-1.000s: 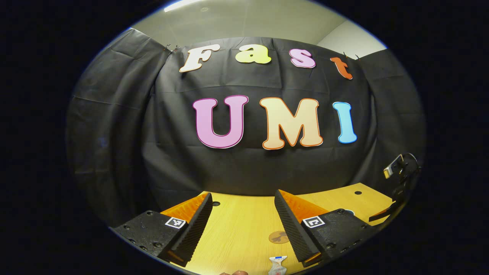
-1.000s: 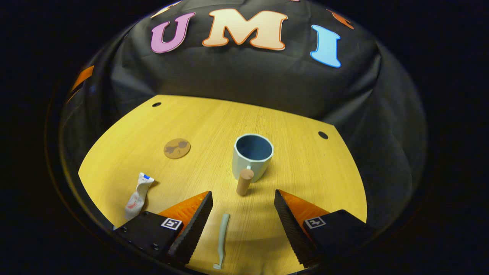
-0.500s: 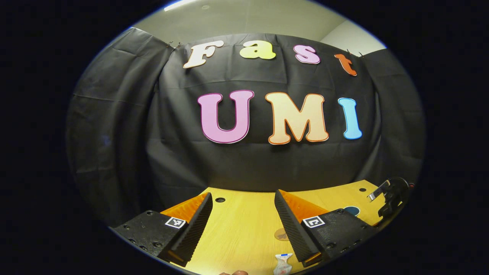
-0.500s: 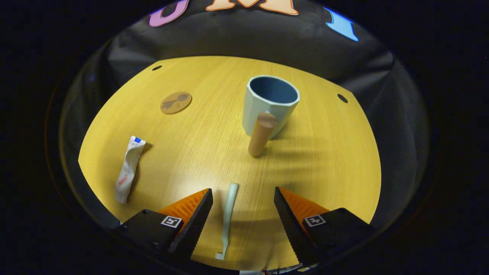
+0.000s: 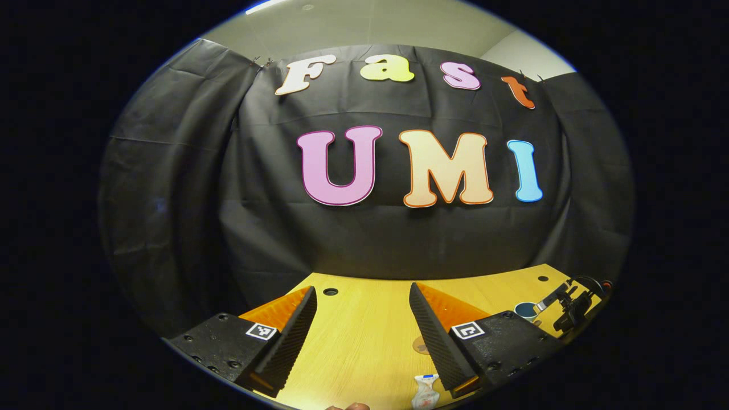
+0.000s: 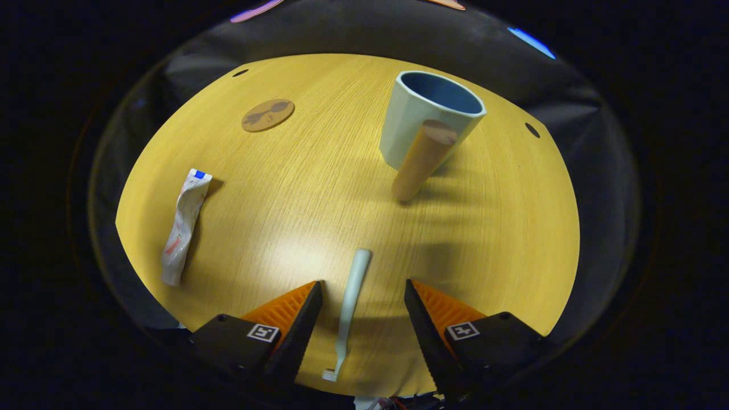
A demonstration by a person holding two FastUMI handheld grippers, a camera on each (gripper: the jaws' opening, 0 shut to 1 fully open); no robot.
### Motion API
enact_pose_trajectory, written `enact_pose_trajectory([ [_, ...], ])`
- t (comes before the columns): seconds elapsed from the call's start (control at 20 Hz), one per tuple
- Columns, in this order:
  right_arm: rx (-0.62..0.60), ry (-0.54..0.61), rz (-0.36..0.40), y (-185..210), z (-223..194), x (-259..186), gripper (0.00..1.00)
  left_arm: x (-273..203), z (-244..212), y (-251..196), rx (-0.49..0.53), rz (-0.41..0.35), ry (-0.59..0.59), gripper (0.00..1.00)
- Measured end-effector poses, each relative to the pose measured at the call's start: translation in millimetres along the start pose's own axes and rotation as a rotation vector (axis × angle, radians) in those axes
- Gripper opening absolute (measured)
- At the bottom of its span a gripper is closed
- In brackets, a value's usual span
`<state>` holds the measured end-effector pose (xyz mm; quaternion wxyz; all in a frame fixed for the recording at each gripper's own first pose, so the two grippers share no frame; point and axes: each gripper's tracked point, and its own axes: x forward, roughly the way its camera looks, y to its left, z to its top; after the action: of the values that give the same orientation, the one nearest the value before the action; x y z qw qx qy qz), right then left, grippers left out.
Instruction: Put the toothbrush and toothpaste on the desktop into the cup, then pick up the cup and place it on the coaster on the desktop.
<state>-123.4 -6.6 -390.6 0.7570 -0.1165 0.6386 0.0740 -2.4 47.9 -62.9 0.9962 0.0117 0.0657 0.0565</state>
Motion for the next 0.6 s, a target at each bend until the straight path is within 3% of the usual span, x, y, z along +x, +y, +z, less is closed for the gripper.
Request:
enact_pose_trajectory([
  [0.25, 0.043, 0.058, 0.061, 14.0, -3.9, 2.8, 0.61, 3.0, -4.5, 0.1, 0.005, -0.001, 0.015, 0.95],
  [0.4, 0.036, 0.086, 0.067, 14.0, -1.5, 2.5, 0.58, 7.0, -4.8, -3.3, 0.006, -0.013, 0.016, 0.95],
  [0.5, 0.052, 0.083, 0.069, 14.2, 0.3, 3.7, 0.46, 7.9, -6.4, -7.0, 0.002, -0.023, 0.021, 0.95],
  [0.55, 0.056, 0.082, 0.073, 13.3, 0.8, 3.7, 0.33, 8.6, -7.9, -9.0, 0.0, -0.028, 0.025, 0.95],
  [0.6, 0.066, 0.086, 0.076, 12.5, 2.5, 2.2, 0.28, 9.5, -9.3, -10.8, -0.001, -0.034, 0.03, 0.95],
])
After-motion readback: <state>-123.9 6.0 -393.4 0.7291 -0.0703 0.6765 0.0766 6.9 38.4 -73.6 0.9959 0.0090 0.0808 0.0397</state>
